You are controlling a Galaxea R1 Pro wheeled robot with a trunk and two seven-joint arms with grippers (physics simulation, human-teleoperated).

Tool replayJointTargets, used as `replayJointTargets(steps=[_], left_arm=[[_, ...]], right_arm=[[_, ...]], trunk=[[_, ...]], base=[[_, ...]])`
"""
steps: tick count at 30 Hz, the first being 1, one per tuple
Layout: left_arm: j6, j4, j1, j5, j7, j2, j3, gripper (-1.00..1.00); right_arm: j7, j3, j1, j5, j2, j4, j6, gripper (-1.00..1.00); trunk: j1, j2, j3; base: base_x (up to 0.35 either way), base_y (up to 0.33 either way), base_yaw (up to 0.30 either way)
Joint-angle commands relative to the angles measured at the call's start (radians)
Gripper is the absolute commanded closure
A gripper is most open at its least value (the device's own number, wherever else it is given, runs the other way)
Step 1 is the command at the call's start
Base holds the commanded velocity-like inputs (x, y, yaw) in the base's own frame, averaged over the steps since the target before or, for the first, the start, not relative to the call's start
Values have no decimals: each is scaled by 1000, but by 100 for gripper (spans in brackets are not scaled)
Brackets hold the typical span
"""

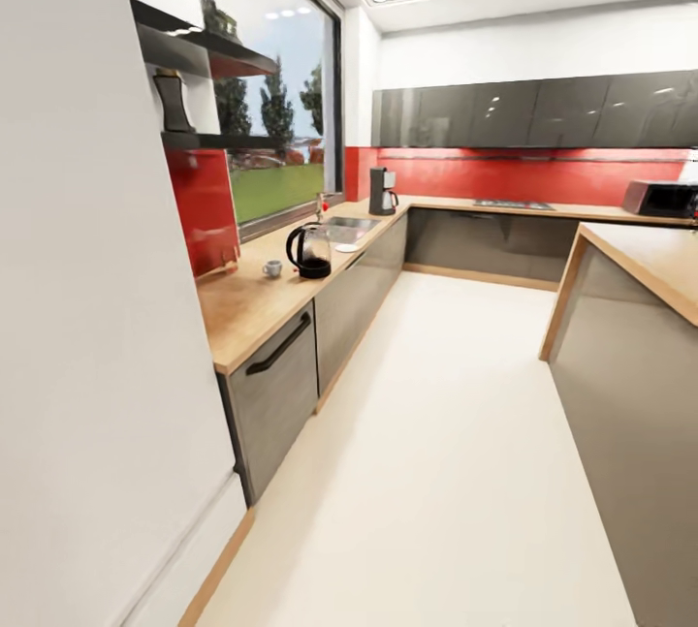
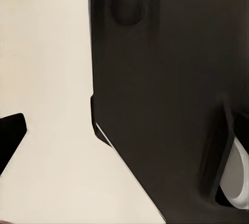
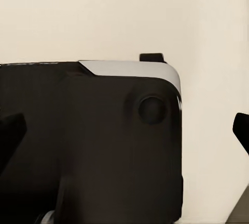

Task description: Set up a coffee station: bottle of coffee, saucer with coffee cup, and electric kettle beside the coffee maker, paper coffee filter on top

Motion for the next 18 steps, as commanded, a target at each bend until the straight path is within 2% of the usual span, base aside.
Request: replayJointTargets(steps=[1,18], left_arm=[[-1,0,0,2,1,0,0,-100],[-1,0,0,2,1,-2,0,-100]], right_arm=[[0,-1,-1,-3,0,0,-1,-100],[0,-1,-1,-3,1,0,-1,-100]], trunk=[[-4,7,1],[-69,126,39]], base=[[0,0,-228],[0,0,-225]])
